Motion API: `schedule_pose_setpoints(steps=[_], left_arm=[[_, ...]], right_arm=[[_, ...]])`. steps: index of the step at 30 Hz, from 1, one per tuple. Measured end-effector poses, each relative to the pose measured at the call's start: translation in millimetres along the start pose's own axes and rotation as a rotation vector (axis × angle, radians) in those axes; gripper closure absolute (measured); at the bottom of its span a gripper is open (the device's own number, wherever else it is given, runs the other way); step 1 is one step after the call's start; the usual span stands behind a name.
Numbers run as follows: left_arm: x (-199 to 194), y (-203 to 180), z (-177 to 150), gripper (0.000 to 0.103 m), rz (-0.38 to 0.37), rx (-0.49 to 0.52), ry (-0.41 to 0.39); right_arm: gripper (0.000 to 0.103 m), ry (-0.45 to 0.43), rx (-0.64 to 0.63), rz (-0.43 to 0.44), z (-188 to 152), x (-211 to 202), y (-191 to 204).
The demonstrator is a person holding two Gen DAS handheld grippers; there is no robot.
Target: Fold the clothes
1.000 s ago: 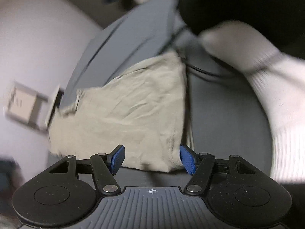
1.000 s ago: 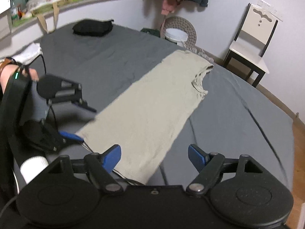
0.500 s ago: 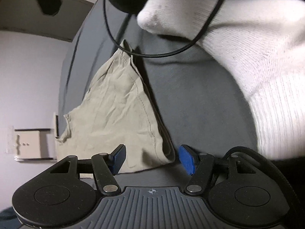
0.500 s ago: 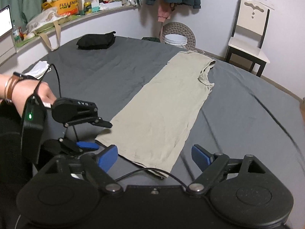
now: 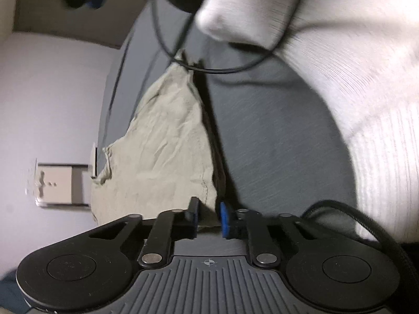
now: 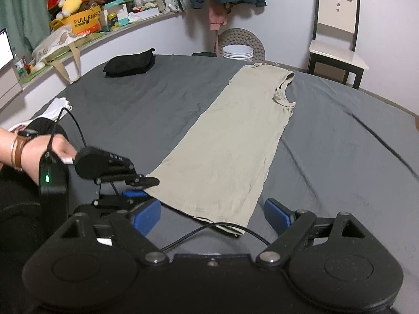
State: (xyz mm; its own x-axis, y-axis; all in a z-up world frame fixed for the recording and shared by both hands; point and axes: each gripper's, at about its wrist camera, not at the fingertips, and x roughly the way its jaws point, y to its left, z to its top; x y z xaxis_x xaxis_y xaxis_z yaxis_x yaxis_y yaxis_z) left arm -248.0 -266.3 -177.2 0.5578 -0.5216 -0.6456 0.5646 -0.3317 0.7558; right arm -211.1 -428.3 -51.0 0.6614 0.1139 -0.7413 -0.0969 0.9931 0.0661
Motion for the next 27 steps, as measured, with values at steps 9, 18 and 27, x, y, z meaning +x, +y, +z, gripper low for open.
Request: schedule_pose_setpoints(steps=[9,18,27], left_arm=[[-24.9,100.3,-21.4,0.092,-0.154,-0.455,-0.081],[-15.0,172.9,-49.8,0.092,-0.242,-0.684,-0.15],[-1.3,192.3,-77.6,0.092,-0.254,-0.793,-0.171]], right_arm=[[0.015,0.018,-0.296,-0.049,5.3,26.2,46.7],[0.015,0.028,-0.679,-0.302,3.6,104.1,105.0],[0.045,0.169,-0.67,-0.443,-1.4,141.7,84.4]])
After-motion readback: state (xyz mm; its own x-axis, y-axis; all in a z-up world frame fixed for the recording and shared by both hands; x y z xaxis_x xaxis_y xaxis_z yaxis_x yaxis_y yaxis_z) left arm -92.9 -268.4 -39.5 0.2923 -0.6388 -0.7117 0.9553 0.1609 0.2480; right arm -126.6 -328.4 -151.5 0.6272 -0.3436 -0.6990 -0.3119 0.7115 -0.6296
